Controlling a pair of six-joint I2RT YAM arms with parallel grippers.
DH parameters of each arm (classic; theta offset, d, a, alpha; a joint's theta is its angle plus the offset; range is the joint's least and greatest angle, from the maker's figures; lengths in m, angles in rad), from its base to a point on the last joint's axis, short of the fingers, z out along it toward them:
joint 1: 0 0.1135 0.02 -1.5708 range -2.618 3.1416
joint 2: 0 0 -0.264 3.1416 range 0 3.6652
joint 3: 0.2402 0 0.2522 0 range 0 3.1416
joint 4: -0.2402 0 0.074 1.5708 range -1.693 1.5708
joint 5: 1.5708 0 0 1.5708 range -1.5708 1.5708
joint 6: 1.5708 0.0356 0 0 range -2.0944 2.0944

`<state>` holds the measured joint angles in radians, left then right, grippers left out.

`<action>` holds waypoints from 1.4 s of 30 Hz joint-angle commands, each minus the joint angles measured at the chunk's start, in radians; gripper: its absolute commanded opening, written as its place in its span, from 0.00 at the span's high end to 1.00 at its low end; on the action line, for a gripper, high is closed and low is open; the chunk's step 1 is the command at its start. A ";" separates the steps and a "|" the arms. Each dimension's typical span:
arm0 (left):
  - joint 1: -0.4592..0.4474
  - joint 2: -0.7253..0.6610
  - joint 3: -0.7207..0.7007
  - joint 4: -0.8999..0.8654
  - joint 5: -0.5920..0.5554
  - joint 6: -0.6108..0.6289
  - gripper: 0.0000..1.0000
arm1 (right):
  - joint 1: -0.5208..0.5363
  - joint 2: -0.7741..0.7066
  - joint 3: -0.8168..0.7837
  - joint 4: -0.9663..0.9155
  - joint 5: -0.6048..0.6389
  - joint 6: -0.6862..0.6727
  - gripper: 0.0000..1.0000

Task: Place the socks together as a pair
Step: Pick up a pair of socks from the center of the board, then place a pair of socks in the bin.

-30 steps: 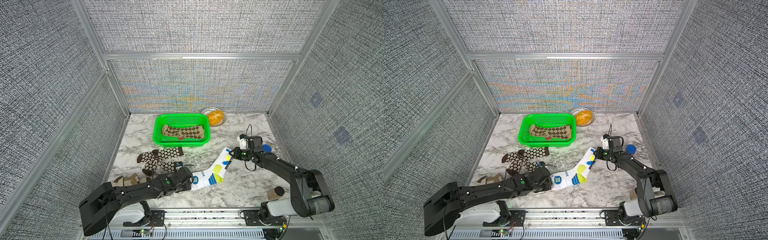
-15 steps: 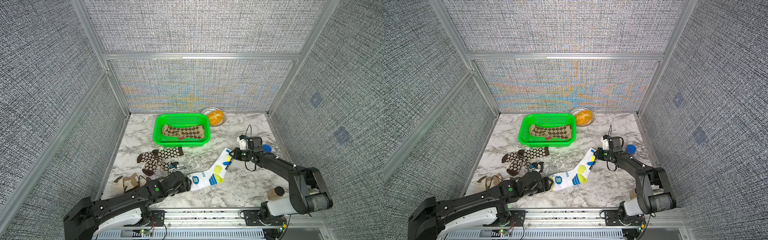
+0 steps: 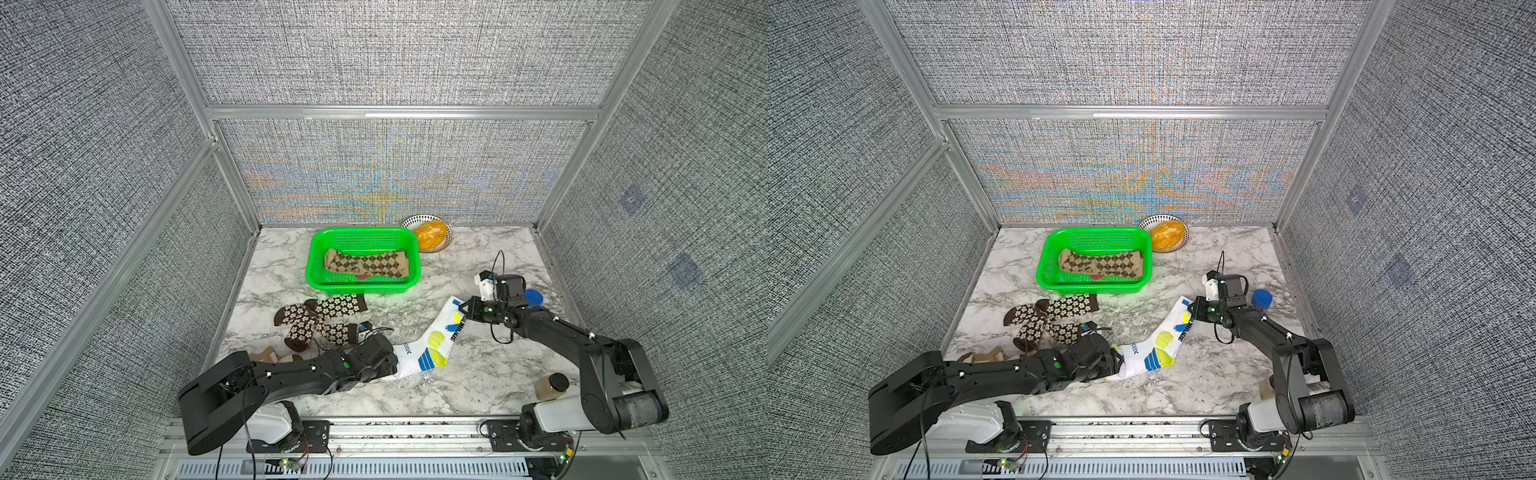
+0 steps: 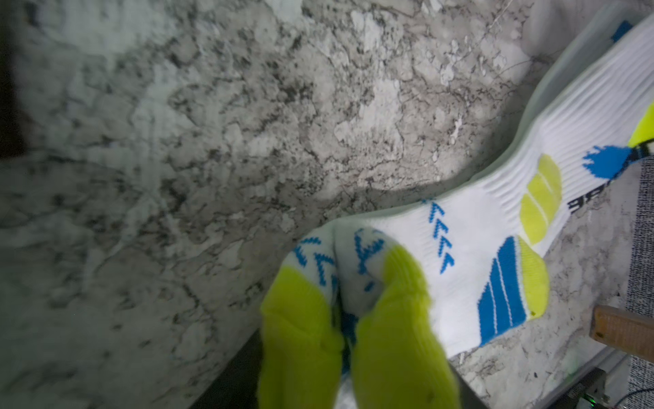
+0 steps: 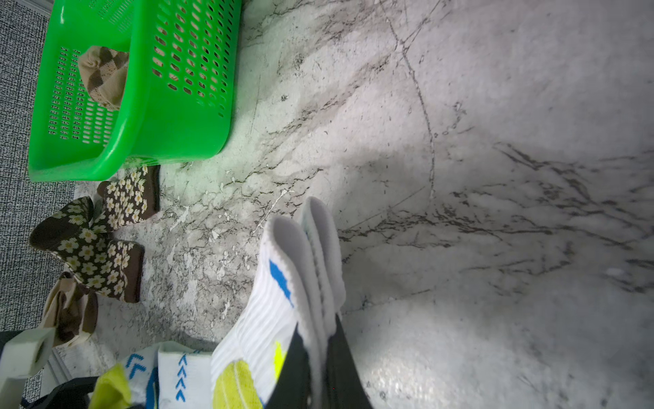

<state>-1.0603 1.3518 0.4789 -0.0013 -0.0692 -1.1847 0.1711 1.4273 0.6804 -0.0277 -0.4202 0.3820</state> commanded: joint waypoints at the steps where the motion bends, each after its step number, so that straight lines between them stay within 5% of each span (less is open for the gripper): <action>1: 0.000 -0.014 -0.022 -0.075 0.047 -0.001 0.60 | 0.000 -0.009 0.003 -0.009 -0.007 -0.011 1.00; 7: 0.003 -0.159 0.055 -0.269 -0.094 0.040 0.93 | 0.006 -0.050 0.006 0.003 -0.046 0.021 1.00; 12: 0.066 -0.250 0.183 -0.387 -0.130 0.161 0.95 | 0.069 -0.111 0.044 0.020 -0.101 0.079 1.00; 20: 0.384 -0.301 0.466 -0.567 -0.011 0.449 0.95 | 0.209 -0.160 0.255 0.024 -0.097 0.190 1.00; 28: 0.730 -0.031 0.810 -0.602 0.149 0.680 0.96 | 0.262 0.144 0.534 0.114 -0.054 0.253 1.00; 42: 0.882 0.507 1.196 -0.615 0.191 0.811 0.96 | 0.241 0.739 1.084 0.022 -0.040 0.246 1.00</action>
<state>-0.1890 1.8114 1.6329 -0.6079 0.0933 -0.4171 0.4122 2.1227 1.7103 0.0307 -0.4706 0.6323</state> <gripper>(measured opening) 0.111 0.094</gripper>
